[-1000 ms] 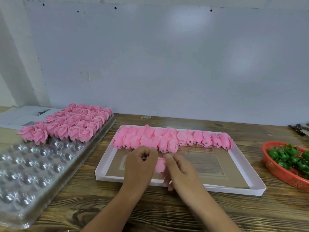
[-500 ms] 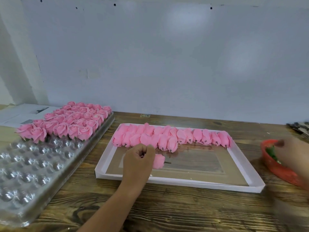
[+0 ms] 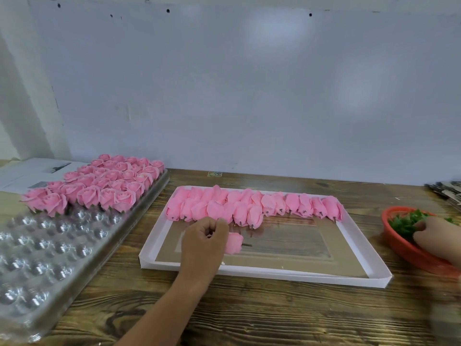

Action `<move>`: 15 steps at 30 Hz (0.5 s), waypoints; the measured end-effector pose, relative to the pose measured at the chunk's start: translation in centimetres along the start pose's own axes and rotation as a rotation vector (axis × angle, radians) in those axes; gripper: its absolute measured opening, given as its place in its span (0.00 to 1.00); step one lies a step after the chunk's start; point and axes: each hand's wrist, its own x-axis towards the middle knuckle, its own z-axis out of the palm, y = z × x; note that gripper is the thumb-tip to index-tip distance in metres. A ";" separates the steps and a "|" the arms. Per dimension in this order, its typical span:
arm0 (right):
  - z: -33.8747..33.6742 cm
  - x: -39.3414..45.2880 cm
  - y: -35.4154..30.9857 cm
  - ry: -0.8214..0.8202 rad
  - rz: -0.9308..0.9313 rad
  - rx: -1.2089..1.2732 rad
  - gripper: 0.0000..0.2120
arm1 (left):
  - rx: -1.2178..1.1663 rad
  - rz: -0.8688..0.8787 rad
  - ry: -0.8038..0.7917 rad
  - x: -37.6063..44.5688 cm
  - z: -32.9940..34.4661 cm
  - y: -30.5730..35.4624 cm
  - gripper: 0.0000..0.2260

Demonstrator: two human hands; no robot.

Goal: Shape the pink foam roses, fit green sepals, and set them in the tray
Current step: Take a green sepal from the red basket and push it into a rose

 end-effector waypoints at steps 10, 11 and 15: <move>1.8 5.1 3.5 0.122 0.070 0.027 0.05 | 0.000 -0.004 0.005 0.1 0.1 -0.3 0.18; 1.7 5.0 3.5 0.120 0.085 0.033 0.05 | -0.003 -0.009 0.002 0.0 0.1 -0.3 0.19; 2.4 6.9 3.6 0.003 0.204 0.055 0.14 | -0.011 -0.024 -0.008 0.1 0.1 -0.2 0.18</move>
